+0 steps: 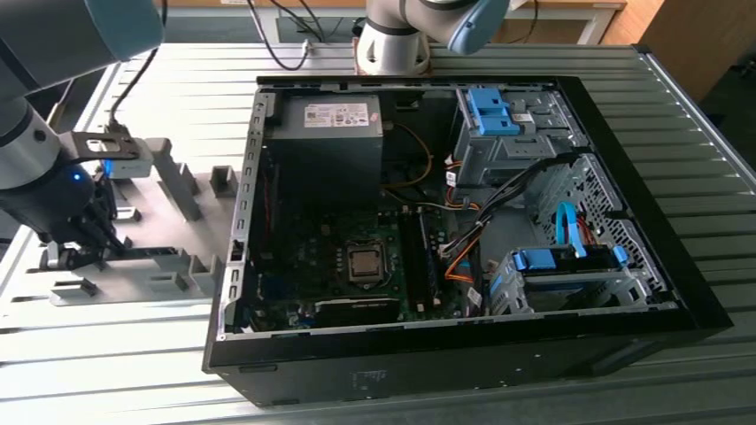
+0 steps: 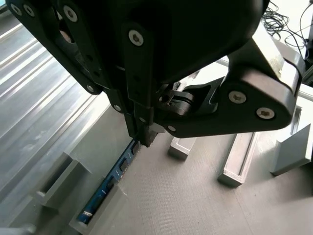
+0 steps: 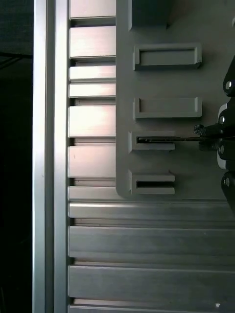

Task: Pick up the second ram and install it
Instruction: 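Pick up the second ram and move it above second insertion slot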

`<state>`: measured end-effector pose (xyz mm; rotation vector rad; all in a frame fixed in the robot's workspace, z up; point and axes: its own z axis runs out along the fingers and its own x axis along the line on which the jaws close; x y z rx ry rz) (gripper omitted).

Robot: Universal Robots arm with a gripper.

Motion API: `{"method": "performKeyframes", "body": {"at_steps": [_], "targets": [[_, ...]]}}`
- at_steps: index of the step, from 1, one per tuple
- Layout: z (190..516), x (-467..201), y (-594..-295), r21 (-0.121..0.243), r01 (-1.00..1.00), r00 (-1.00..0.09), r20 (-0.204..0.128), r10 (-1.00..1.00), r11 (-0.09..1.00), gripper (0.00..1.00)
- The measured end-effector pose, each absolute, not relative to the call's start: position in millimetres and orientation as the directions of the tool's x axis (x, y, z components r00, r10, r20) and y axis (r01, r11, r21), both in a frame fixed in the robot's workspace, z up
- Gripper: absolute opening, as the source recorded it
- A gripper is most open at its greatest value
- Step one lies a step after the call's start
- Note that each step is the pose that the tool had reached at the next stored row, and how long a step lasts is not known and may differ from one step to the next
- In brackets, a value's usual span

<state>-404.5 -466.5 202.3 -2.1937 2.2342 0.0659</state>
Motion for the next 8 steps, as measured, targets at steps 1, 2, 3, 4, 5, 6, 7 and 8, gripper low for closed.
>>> {"method": "performKeyframes", "body": {"at_steps": [1,2,3,4,5,6,7,8], "targets": [[204.7,-404.5,-466.4,0.023,-1.000,-0.019,-0.037,-0.999,0.018,0.14],[207.1,-404.5,-466.4,0.023,-1.000,-0.019,-0.037,-0.999,0.018,0.14],[209.4,-404.5,-466.4,0.023,-1.000,-0.019,-0.037,-0.999,0.018,0.14],[211.6,-404.5,-466.4,0.023,-1.000,-0.019,-0.037,-0.999,0.018,0.14],[213.3,-404.5,-466.4,0.023,-1.000,-0.019,-0.037,-0.999,0.018,0.14],[214.0,-404.5,-466.4,0.023,-1.000,-0.019,-0.037,-0.999,0.018,0.14],[213.9,-404.5,-466.4,0.023,-1.000,-0.019,-0.037,-0.999,0.018,0.14],[214.0,-404.5,-466.4,0.023,-1.000,-0.019,-0.037,-0.999,0.018,0.14]]}}
